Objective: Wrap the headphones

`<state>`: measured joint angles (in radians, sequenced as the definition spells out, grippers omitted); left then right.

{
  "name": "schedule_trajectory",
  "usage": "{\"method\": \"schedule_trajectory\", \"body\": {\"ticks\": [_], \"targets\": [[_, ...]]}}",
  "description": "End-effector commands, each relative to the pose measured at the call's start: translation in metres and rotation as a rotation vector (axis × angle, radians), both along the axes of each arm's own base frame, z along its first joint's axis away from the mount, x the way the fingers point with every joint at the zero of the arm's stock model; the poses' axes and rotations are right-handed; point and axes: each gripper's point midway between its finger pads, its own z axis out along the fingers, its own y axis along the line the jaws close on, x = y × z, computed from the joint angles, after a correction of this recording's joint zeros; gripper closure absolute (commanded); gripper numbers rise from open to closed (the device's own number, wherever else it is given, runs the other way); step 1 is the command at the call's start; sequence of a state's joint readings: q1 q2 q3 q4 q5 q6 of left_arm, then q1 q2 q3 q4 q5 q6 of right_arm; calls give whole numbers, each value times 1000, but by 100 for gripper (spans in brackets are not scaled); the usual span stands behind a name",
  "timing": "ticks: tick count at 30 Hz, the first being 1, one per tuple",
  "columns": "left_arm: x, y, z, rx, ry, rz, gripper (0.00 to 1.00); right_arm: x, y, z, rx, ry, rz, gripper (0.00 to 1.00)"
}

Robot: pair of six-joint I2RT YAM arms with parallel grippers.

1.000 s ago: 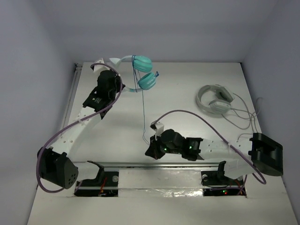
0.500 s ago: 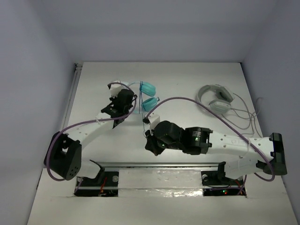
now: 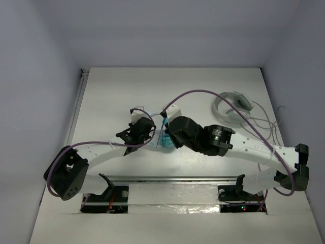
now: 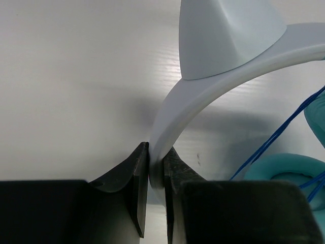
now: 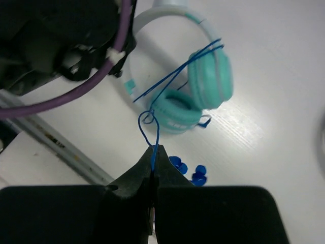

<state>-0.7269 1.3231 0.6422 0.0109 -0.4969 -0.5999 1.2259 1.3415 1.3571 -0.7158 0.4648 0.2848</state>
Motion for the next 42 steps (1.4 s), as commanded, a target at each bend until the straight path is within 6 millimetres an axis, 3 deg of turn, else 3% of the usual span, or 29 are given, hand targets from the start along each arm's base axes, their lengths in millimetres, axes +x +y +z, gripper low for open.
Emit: {"method": "schedule_trajectory", "body": {"ticks": [1,8,13,17,22,27,31,36,39,42], "targets": [[-4,-22,23,-93,-63,-65,100,25,-11,24,-35,-116,-52,100],[-28,-43,30,-120,-28,-187,100,67,-27,15,-131,-217,-170,100],[-33,-58,31,-138,-2,-257,100,68,-12,22,-66,-205,-125,100],[-38,-77,35,-184,-6,-346,100,84,-28,26,-117,-251,-201,100],[-43,-84,39,-195,-14,-416,100,99,-52,28,-170,-323,-299,100],[-52,-95,57,-240,-35,-507,100,101,-67,16,-201,-332,-351,100],[-51,-97,67,-240,-42,-521,100,110,-83,24,-200,-372,-440,100],[-49,-86,42,-134,46,-481,100,112,-94,36,-195,-419,-505,100],[-54,-95,47,-185,38,-526,100,112,-94,34,-190,-416,-496,100],[-51,-91,51,-164,33,-503,100,112,-94,39,-169,-420,-509,100]]}}
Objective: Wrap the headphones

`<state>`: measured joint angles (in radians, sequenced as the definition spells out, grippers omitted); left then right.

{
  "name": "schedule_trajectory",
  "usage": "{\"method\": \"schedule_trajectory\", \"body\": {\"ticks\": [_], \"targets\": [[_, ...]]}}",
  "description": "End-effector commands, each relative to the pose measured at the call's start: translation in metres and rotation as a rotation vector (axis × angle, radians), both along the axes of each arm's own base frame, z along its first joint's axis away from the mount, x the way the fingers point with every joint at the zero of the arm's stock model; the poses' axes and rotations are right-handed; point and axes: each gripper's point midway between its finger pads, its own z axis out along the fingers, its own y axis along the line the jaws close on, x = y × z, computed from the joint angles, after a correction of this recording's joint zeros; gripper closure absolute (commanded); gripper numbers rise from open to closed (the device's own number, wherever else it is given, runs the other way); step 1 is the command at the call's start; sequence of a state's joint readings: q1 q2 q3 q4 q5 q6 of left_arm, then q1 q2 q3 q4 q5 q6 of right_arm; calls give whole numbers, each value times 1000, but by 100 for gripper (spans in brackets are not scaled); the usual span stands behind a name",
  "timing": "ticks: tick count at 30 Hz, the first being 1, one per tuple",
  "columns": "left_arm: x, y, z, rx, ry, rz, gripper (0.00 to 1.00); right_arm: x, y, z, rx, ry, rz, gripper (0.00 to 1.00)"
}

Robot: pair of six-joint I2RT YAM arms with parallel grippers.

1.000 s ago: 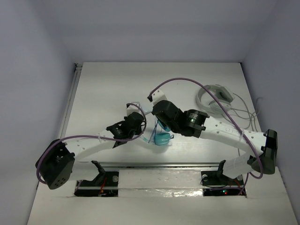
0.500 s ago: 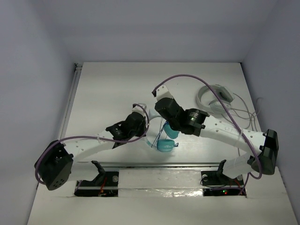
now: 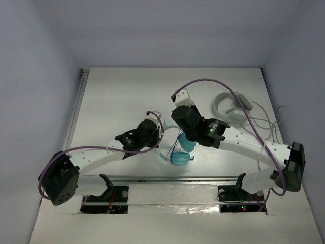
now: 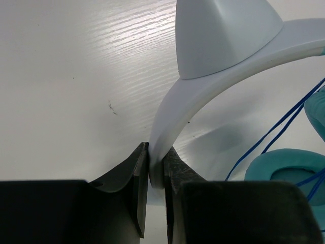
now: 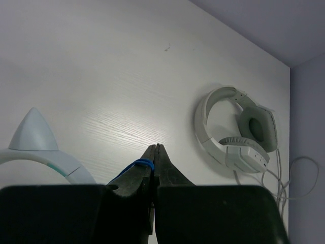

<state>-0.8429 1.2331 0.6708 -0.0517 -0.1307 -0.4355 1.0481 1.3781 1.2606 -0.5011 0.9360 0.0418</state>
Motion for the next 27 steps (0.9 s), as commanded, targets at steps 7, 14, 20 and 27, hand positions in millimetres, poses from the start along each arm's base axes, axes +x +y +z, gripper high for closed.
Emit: {"method": "schedule_trajectory", "body": {"ticks": [7,14,20,27], "targets": [[4,-24,38,-97,-47,-67,100,3,-4,40,134,-102,-36,100],[-8,-36,84,-252,-117,-153,100,1,2,-10,192,20,-14,100],[-14,-35,106,-320,-137,-186,100,-2,-7,-4,342,29,-8,100],[-14,-35,126,-377,-161,-196,100,-2,-14,8,507,32,34,100]]}}
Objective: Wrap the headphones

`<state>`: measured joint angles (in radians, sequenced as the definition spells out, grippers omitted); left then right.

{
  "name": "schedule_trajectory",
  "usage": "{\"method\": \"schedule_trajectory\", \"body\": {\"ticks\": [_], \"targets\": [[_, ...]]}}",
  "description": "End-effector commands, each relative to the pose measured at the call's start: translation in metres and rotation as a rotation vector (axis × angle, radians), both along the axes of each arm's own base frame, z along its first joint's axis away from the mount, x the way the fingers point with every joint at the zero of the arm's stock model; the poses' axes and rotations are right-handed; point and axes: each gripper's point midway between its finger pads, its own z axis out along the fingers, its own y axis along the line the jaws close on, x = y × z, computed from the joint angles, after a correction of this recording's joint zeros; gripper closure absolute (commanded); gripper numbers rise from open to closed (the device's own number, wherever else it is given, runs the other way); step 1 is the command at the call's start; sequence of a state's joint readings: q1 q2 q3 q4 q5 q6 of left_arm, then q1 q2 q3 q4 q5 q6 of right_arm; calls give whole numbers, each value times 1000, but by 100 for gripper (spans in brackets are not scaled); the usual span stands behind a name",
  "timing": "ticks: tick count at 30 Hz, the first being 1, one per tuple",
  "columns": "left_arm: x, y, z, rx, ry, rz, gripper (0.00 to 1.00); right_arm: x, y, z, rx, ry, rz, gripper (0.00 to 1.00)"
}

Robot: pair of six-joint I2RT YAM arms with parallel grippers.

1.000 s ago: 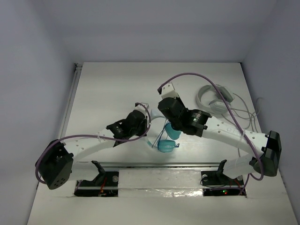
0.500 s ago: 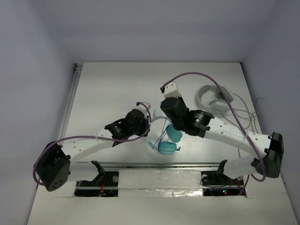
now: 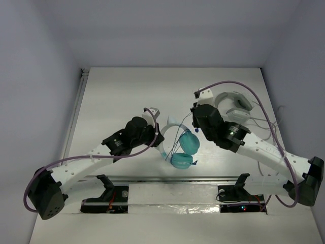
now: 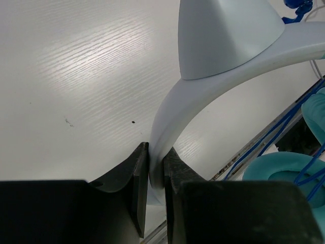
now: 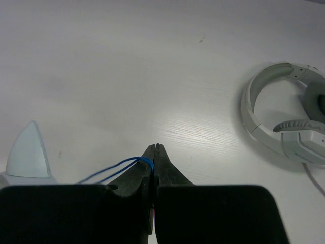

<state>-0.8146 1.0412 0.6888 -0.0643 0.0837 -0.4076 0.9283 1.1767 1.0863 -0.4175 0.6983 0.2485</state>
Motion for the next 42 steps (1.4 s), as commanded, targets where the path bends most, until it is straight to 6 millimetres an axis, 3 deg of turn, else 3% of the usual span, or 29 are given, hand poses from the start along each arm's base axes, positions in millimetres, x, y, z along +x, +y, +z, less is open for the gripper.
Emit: {"method": "schedule_trajectory", "body": {"ticks": [1,6,11,14,18,20,28,38,42], "targets": [[10,-14,64,-176,-104,-20,100,3,2,20,185,-39,17,100],[19,-3,94,-260,-143,-8,100,-3,9,16,283,-23,78,100],[18,-10,126,-339,-172,-69,100,-14,22,16,384,-25,164,99],[23,-11,138,-370,-165,-82,100,-15,28,21,441,-46,194,90],[28,-10,158,-401,-186,-78,100,-17,34,11,497,-35,264,88],[27,-11,167,-407,-192,-88,100,-11,33,20,557,-84,283,85],[33,-5,174,-395,-203,-39,100,-20,43,30,684,-172,425,71],[36,-6,172,-421,-191,-16,100,-29,60,7,703,-125,517,71],[40,-5,169,-430,-179,13,100,-34,70,-6,722,-71,561,77]]}}
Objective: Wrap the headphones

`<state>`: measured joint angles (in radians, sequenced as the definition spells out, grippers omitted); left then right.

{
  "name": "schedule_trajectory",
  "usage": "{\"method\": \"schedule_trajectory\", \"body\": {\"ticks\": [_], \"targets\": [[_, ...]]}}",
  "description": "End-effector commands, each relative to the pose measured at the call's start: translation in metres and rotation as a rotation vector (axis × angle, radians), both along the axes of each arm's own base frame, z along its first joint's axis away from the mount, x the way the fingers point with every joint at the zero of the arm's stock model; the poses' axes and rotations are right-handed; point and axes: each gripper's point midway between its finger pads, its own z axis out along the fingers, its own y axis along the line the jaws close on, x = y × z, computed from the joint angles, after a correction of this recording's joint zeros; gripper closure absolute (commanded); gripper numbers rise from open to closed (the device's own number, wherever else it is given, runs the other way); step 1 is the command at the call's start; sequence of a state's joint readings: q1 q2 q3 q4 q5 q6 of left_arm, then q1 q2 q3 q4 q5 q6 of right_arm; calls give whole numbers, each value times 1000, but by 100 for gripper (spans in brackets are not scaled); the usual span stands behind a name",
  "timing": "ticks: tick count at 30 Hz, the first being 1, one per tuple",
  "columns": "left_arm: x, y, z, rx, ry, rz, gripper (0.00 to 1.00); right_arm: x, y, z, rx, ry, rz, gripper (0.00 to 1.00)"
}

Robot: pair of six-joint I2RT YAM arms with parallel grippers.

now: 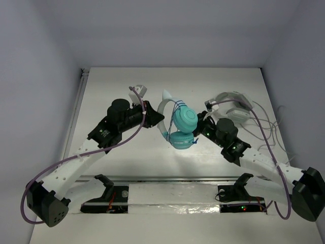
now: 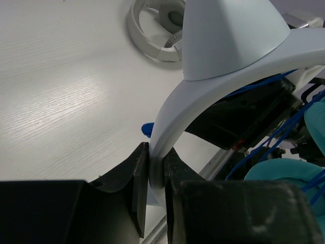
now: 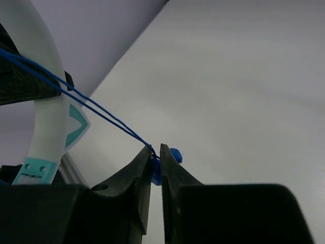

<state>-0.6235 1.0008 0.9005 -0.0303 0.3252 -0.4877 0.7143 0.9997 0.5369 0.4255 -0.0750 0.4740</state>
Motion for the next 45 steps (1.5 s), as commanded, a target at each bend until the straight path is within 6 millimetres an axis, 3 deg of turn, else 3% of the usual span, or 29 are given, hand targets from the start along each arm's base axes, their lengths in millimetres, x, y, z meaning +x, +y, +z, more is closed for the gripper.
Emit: {"method": "schedule_trajectory", "body": {"ticks": [1,8,16,22,27,28,31,36,38,42,45], "targets": [[10,-2,45,-129,-82,45,100,-7,14,9,80,-19,82,85],[27,4,42,-193,-51,166,100,-29,21,-13,158,69,177,98],[41,4,46,-300,-20,244,100,-49,27,-26,248,146,265,100],[56,15,43,-373,6,361,100,-65,30,-18,375,180,344,100],[67,21,32,-432,45,444,100,-66,25,-36,426,249,318,100],[70,22,31,-446,49,463,100,-67,23,-29,455,226,320,100],[78,28,27,-452,56,521,100,-67,21,-37,470,252,303,100],[92,42,19,-452,61,639,100,-71,32,-40,475,289,316,100],[98,47,15,-451,60,685,100,-79,40,-31,495,290,362,100],[107,47,-6,-429,74,719,100,-78,45,-28,518,310,387,100],[108,43,-25,-417,94,722,100,-86,52,-14,577,312,459,100]]}}
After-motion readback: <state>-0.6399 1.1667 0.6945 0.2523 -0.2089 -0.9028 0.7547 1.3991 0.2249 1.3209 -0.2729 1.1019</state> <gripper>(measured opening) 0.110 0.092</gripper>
